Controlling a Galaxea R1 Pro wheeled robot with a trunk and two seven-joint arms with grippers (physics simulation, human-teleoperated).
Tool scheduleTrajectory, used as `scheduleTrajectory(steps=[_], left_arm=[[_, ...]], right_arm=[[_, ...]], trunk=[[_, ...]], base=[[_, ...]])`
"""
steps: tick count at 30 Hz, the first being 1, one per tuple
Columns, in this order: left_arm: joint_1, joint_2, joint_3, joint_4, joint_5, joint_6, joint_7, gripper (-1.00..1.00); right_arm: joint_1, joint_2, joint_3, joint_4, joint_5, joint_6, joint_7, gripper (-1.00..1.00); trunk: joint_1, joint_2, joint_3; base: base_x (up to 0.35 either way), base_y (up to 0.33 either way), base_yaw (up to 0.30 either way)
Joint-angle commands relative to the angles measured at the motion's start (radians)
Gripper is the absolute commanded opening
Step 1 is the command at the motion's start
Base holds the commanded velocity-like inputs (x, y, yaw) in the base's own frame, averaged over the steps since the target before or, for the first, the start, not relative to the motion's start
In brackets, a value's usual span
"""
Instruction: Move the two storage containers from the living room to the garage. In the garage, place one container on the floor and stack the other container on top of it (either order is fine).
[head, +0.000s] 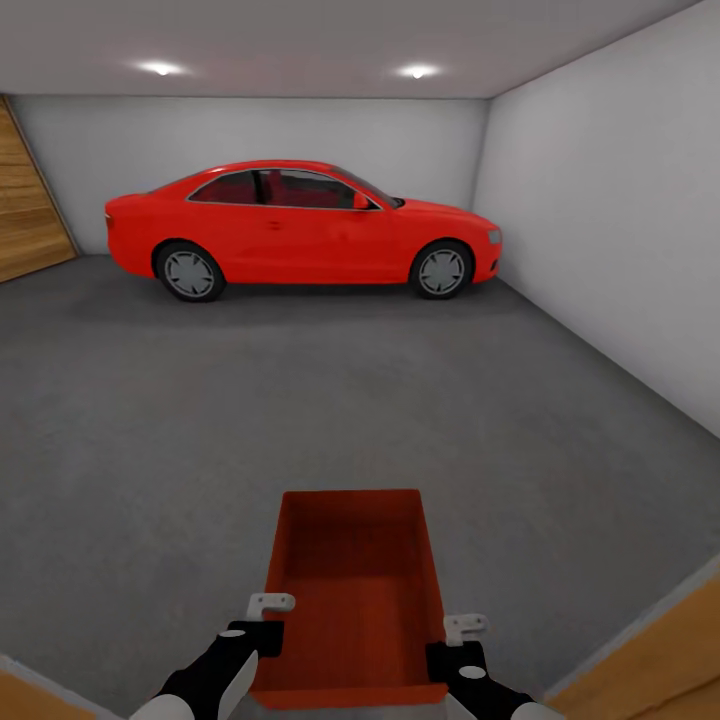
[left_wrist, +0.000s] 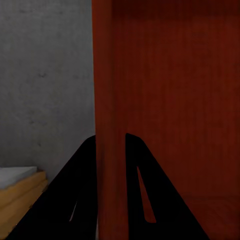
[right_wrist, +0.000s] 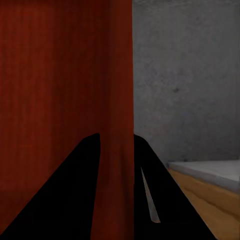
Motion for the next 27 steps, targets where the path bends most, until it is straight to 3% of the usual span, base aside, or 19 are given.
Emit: scheduleTrajectory(steps=[1,27], left_arm=[[0.000,0.021,-0.006,0.002,-0.003,0.007,0.009,-1.00],[0.000,0.021,-0.006,0.002,-0.003,0.006,0.009,-1.00]], right_arm=[[-0.001,-0.027,0.003,0.001,-0.003,-0.025,-0.016,-1.00],[-0.001,-0.027,0.003,0.001,-0.003,-0.025,-0.016,-1.00]], trunk=[[0.001,0.000,-0.001],[0.001,0.000,-0.001]], base=[[0.322,0.000,0.000],[0.322,0.000,0.000]])
